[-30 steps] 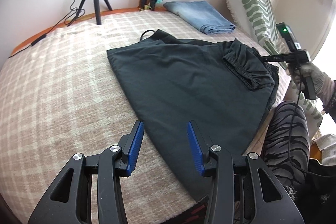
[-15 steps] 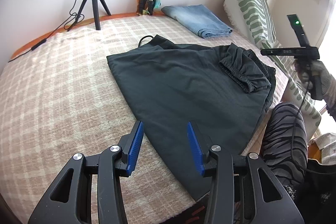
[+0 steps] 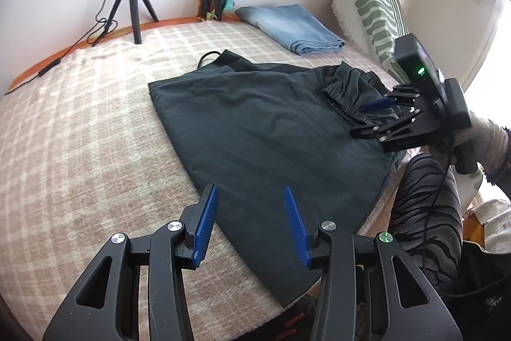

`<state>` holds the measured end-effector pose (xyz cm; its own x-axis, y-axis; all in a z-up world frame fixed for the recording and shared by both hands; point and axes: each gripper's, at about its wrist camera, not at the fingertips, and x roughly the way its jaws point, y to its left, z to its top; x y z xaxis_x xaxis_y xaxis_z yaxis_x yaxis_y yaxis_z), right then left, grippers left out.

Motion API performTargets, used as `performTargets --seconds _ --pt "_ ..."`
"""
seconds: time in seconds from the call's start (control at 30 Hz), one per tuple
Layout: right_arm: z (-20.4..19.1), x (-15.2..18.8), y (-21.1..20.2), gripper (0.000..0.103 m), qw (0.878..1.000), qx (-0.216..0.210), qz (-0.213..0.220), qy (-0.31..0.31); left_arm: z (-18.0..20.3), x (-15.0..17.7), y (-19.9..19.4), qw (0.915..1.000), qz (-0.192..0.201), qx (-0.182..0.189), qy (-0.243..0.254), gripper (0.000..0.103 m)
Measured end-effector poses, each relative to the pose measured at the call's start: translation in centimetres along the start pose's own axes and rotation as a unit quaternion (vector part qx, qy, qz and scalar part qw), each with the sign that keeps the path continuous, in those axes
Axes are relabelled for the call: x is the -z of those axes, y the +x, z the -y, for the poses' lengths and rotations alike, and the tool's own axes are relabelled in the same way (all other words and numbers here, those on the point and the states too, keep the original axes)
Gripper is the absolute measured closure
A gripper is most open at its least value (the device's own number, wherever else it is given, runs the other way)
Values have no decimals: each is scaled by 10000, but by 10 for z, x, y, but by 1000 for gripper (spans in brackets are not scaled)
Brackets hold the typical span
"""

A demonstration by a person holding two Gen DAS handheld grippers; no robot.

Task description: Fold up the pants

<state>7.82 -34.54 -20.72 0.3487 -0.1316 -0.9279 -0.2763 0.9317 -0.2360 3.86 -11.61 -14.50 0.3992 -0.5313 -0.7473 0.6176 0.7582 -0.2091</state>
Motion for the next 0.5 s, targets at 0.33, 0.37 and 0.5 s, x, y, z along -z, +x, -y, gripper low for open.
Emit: performTargets --seconds 0.33,0.37,0.5 --pt "48 10 -21 89 9916 -775 485 918 12 -2 16 9997 -142 96 165 61" --pt "65 14 -31 89 9807 -1228 700 1349 12 -2 16 9997 -145 100 164 61" --pt "130 43 -58 90 9176 -2379 1405 2859 10 -4 20 9997 -171 97 144 61"
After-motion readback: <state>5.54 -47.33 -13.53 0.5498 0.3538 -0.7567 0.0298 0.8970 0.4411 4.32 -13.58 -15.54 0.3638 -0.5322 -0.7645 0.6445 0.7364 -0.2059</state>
